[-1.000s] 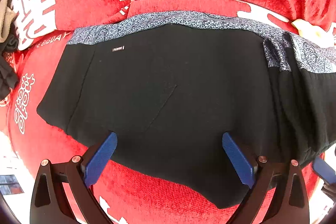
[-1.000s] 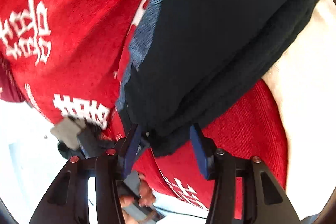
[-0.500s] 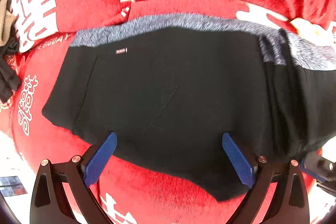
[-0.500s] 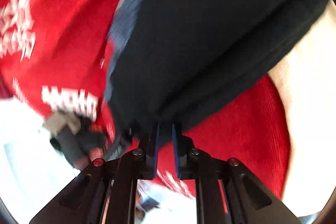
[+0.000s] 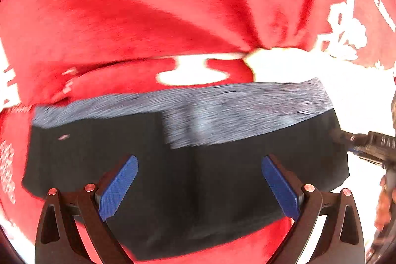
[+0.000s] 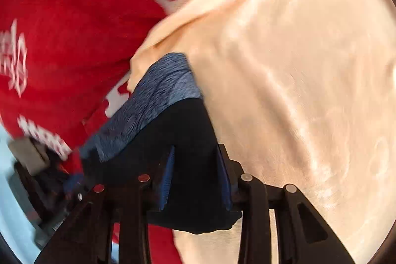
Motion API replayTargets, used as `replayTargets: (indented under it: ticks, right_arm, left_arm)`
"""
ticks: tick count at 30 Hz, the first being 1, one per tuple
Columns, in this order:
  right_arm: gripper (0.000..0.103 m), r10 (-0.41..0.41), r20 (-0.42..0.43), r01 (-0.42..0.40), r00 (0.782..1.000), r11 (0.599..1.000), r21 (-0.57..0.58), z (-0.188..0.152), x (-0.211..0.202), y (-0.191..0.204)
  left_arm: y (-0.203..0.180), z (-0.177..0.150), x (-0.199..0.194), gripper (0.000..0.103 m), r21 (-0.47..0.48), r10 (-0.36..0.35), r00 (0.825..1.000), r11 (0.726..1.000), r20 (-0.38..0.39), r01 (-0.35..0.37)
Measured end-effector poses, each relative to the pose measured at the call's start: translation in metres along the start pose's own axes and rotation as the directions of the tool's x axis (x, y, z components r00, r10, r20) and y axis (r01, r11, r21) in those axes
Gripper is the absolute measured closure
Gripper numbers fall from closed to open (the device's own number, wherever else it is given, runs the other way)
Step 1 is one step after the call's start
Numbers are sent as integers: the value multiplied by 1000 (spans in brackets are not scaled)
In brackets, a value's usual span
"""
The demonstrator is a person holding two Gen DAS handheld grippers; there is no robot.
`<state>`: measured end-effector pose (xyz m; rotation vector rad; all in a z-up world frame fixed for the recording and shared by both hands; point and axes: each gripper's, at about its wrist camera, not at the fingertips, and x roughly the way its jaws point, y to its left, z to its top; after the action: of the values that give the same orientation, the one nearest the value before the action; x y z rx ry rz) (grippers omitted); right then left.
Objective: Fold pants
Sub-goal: 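Smooth the folded pants with the right tool and release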
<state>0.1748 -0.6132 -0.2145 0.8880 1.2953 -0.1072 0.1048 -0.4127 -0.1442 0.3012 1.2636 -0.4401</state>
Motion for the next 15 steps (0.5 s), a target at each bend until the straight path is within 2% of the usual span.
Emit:
replayTargets:
  ticks: [2,3,4,5,6,7,8,10,13,15]
  right_arm:
    - [64,-34,14,35,999,999,-41,-2,-2,5]
    - [64,-39,15,40,999,999,-36,-3,-2,6]
    - [62,-52,2,52,999,998,-23,-3,-4,4]
    - [61,-60,-3,60,998,998,-18,-6,-5,6]
    - [60,-71,4,71,997,997,-17,-10,-11,6]
    - [58,-83,11,83,996,996,-23,-15,-18,7]
    - [50,-93,12,93,996,995,-32,-21,-17,11]
    - [36,-131,0,131,991,990,-56,-37,-22,17]
    - [32,-157,-15,155,987,984,-84,-60,-24,31]
    - [23,-171,-34,167,985,982,-91,-74,-25,37]
  left_arm:
    - [-14,-1,23,2,44,83,996,996,-23,-82]
    - [-13,-6,42,0,59,128,989,991,-79,-123]
    - [-6,-9,48,0,25,103,990,995,-100,-101]
    - [6,-11,44,0,-50,52,994,997,-94,-57]
    - [16,-12,42,0,-82,49,991,995,-124,-60]
    - [23,-14,38,0,-86,53,989,994,-136,-66]
    - [31,-17,29,0,-78,74,989,993,-131,-85]
    - [42,-24,14,0,-63,71,990,995,-122,-79]
    - [56,-36,-5,0,-26,108,984,993,-138,-113]
    - [68,-44,-15,0,-39,118,980,991,-159,-126]
